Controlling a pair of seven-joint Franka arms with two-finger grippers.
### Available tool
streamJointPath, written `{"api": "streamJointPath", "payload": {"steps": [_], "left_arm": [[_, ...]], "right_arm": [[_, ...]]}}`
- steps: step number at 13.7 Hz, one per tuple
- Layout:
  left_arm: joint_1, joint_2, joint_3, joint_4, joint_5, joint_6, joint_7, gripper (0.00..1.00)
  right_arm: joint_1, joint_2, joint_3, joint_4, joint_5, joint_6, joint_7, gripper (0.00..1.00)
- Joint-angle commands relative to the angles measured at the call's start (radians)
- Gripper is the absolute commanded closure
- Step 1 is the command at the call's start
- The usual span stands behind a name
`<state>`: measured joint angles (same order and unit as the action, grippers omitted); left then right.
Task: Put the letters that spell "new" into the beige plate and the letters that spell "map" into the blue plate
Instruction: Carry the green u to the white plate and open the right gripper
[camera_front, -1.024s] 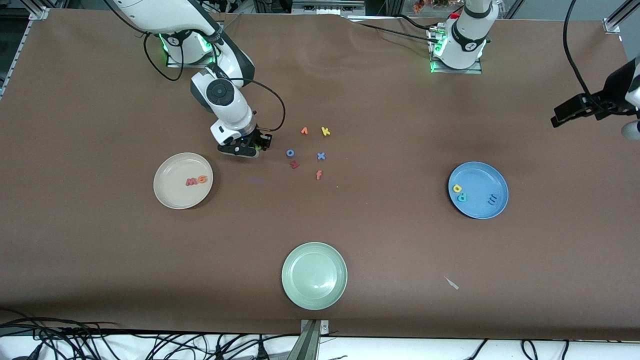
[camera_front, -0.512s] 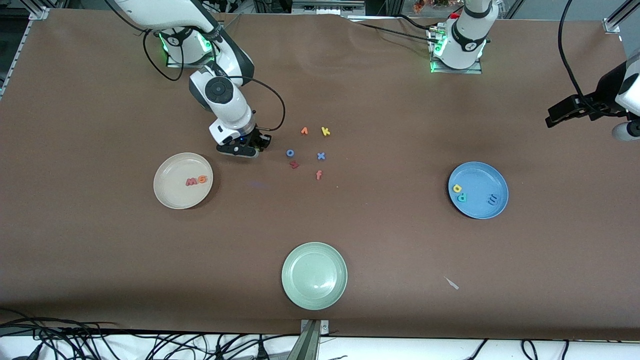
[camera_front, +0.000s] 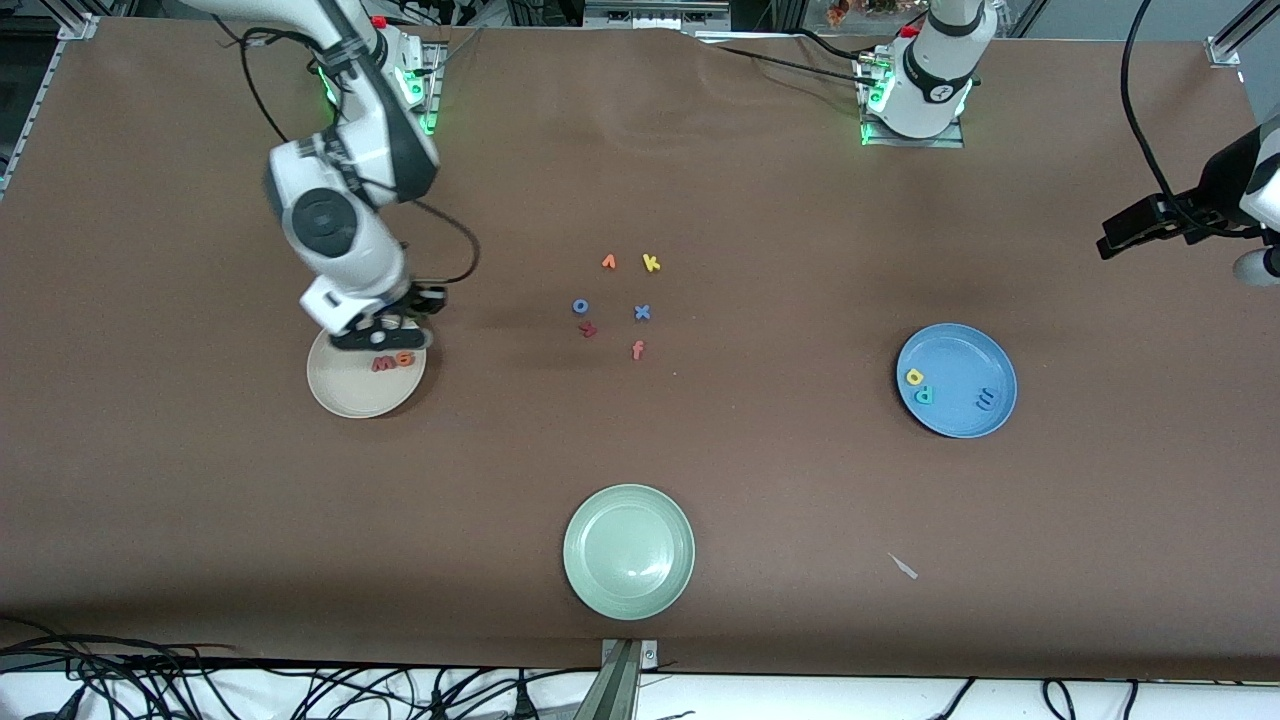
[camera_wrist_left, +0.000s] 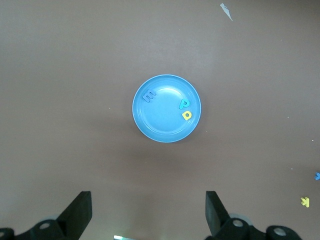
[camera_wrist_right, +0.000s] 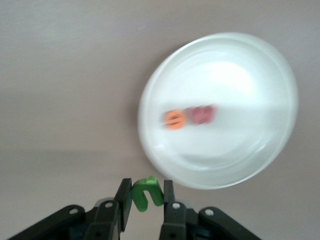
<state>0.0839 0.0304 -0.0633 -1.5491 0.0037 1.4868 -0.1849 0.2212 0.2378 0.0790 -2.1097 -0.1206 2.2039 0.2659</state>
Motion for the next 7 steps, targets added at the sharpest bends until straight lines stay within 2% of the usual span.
{"api": "streamJointPath", "payload": {"steps": [1,2,5,6,7], "left_arm": [[0.019,0.003,0.002,0.012,-0.013,0.003,0.027,0.0],[0.017,0.003,0.002,0.01,-0.016,0.003,0.027,0.0],[0.016,0.003,-0.001,0.009,-0.014,0.001,0.027,0.0],[0.016,0.003,-0.001,0.009,-0.013,0.003,0.027,0.0],[0.016,0.003,-0.001,0.009,-0.013,0.001,0.027,0.0]], "right_arm": [[0.001,0.011,-0.099,-0.001,0.022,0.009,-0.216,0.79],[0.001,0.012,-0.12,-0.004,0.022,0.029,-0.267,0.7],[0.001,0.012,-0.125,0.0,0.024,0.03,-0.275,0.57],[0.001,0.012,-0.125,0.004,0.024,0.03,-0.275,0.33],[0.001,0.011,-0.125,0.007,0.024,0.03,-0.274,0.17]]}}
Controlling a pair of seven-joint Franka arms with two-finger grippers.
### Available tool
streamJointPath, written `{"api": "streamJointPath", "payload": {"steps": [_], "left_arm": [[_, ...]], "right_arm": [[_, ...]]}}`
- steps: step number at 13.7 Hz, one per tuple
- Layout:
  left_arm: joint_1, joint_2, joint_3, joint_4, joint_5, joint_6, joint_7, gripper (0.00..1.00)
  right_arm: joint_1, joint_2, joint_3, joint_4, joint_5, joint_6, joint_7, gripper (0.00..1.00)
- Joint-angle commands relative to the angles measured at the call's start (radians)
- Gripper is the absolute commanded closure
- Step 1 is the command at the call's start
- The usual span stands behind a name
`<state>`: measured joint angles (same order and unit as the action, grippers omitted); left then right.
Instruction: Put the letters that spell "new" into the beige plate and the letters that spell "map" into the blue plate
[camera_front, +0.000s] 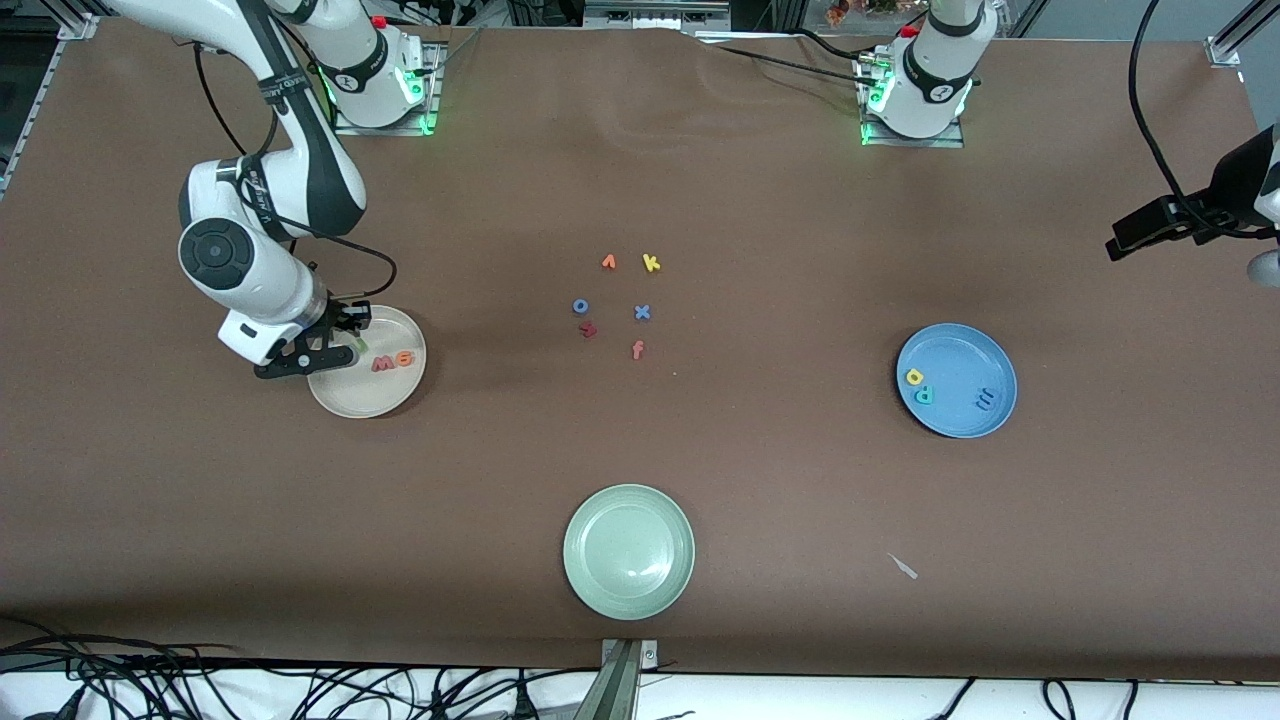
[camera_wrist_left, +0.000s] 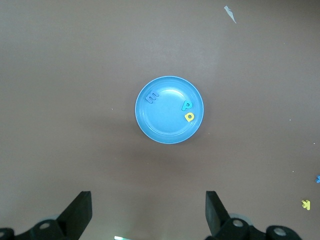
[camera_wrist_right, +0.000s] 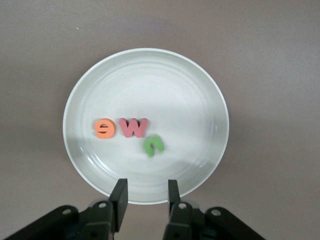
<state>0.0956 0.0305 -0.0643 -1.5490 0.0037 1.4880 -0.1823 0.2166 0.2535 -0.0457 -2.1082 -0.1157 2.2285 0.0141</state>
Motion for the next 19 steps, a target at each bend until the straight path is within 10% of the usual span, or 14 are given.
{"api": "streamJointPath", "payload": {"steps": [1,19], "left_arm": [[0.004,0.003,0.0,0.009,-0.013,0.0,0.024,0.0],[0.004,0.006,-0.002,0.007,-0.01,0.0,0.024,0.0]], "right_arm": [[0.006,-0.007,0.0,0.017,0.025,-0.003,-0.022,0.0],[0.006,-0.062,-0.005,0.571,0.111,-0.536,0.01,0.0]]}}
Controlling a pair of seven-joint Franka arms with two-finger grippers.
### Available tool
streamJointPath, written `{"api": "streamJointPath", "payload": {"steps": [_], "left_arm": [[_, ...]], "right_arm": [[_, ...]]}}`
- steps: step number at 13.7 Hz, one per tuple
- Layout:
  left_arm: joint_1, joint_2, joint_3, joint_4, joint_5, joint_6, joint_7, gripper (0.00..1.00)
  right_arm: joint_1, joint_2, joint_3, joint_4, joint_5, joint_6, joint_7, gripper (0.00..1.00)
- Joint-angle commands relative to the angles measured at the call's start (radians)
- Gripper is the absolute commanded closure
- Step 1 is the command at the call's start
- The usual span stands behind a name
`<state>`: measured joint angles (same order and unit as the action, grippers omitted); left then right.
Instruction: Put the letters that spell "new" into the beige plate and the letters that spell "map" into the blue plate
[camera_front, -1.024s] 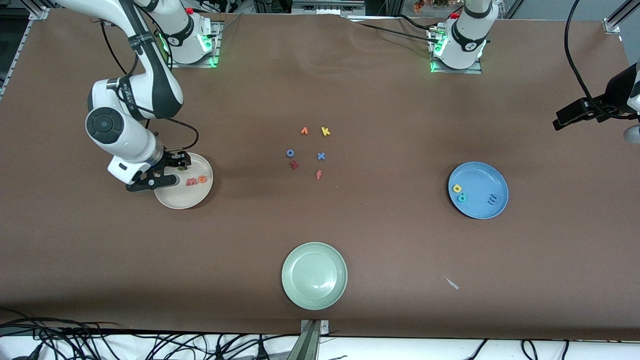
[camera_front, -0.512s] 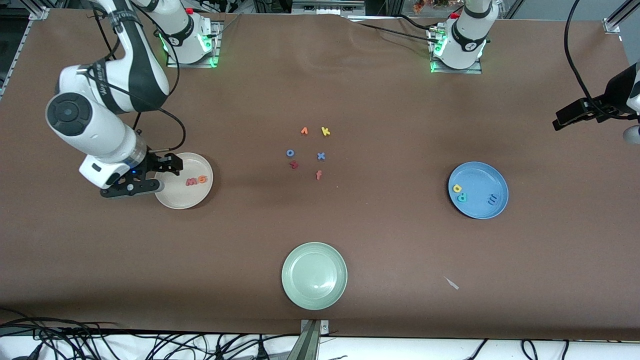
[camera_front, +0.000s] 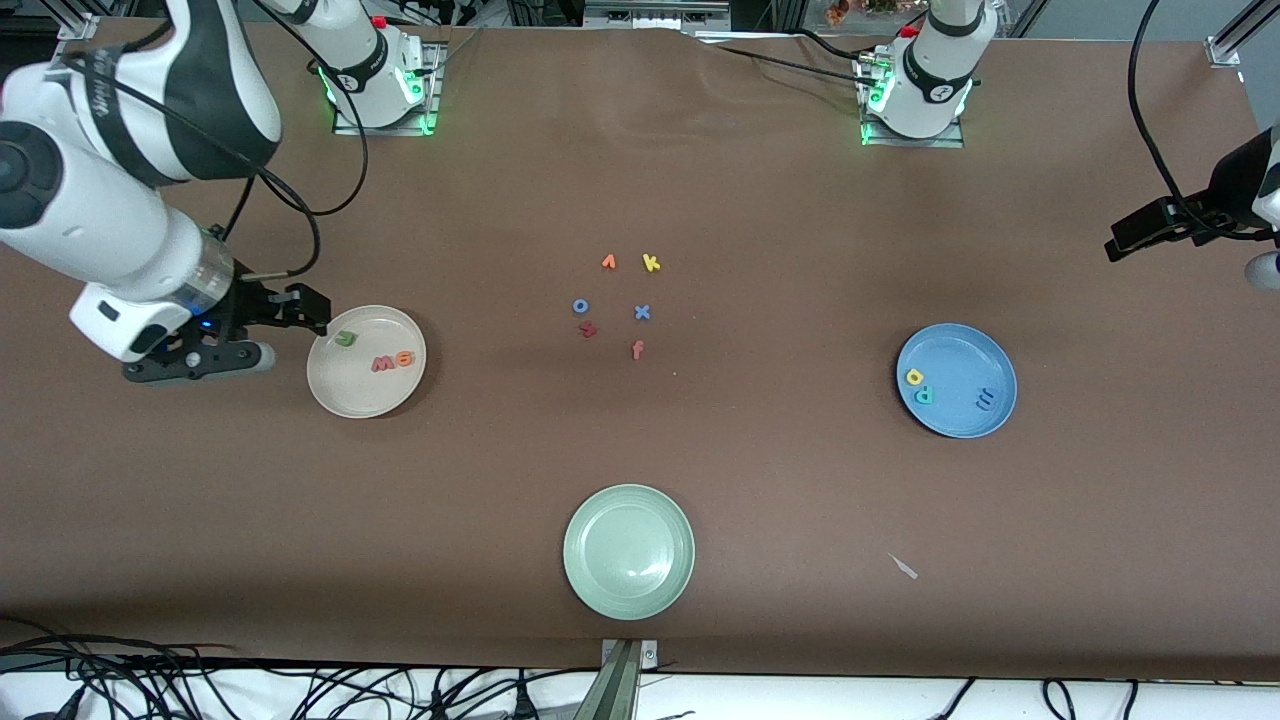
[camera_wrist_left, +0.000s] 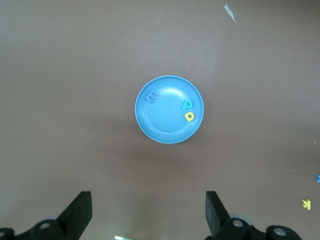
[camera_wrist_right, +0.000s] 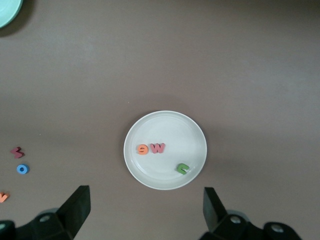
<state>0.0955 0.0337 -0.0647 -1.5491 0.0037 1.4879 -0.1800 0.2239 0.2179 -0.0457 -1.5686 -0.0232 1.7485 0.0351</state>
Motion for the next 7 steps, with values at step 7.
{"api": "streamJointPath", "payload": {"steps": [7], "left_arm": [[0.003,0.003,-0.001,0.007,-0.008,0.0,0.022,0.0]], "right_arm": [[-0.008,-0.029,-0.053,0.097,0.02,-0.15,-0.067,0.0]]}}
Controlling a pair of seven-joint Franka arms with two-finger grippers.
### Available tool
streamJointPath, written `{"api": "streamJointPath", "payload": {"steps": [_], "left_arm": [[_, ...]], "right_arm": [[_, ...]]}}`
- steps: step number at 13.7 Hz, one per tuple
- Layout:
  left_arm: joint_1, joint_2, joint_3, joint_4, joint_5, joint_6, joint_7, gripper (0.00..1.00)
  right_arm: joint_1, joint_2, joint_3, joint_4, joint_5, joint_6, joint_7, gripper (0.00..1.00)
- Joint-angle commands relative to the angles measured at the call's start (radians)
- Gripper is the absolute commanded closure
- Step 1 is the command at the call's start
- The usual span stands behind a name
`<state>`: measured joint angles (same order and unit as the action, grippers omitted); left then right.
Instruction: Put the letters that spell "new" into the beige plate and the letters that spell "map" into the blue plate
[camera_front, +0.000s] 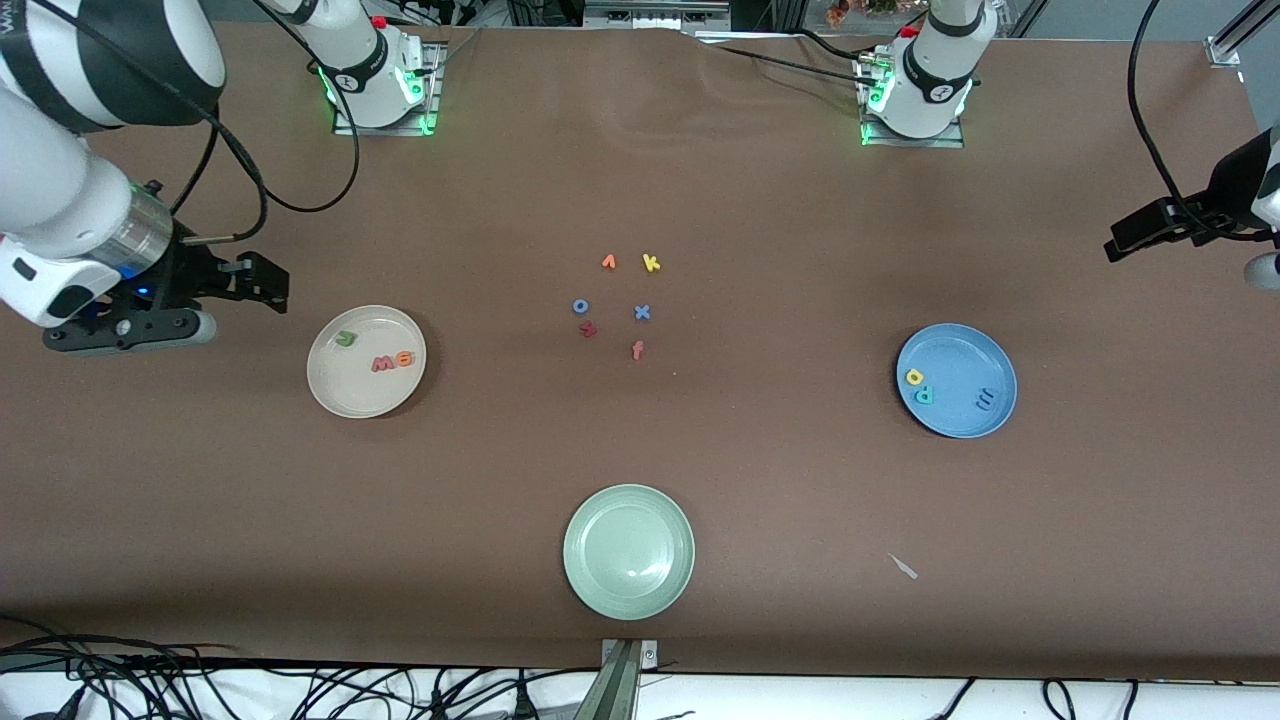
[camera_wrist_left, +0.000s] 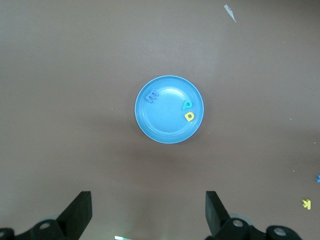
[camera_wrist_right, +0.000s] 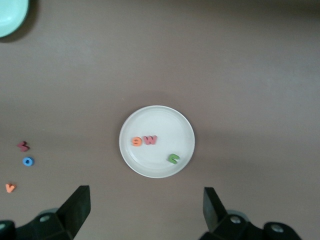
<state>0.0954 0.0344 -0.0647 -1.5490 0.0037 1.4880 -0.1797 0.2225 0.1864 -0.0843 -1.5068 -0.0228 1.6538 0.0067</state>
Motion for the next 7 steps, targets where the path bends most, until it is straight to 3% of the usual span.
{"api": "streamJointPath", "payload": {"steps": [1,7], "left_arm": [[0.003,0.002,-0.001,0.007,-0.01,0.0,0.02,0.0],[0.003,0.002,-0.003,0.006,-0.008,0.0,0.02,0.0]], "right_arm": [[-0.006,0.005,-0.011,0.06,0.021,-0.065,-0.037,0.0],[-0.003,0.005,-0.005,0.082,0.054,-0.063,-0.033,0.0]]}}
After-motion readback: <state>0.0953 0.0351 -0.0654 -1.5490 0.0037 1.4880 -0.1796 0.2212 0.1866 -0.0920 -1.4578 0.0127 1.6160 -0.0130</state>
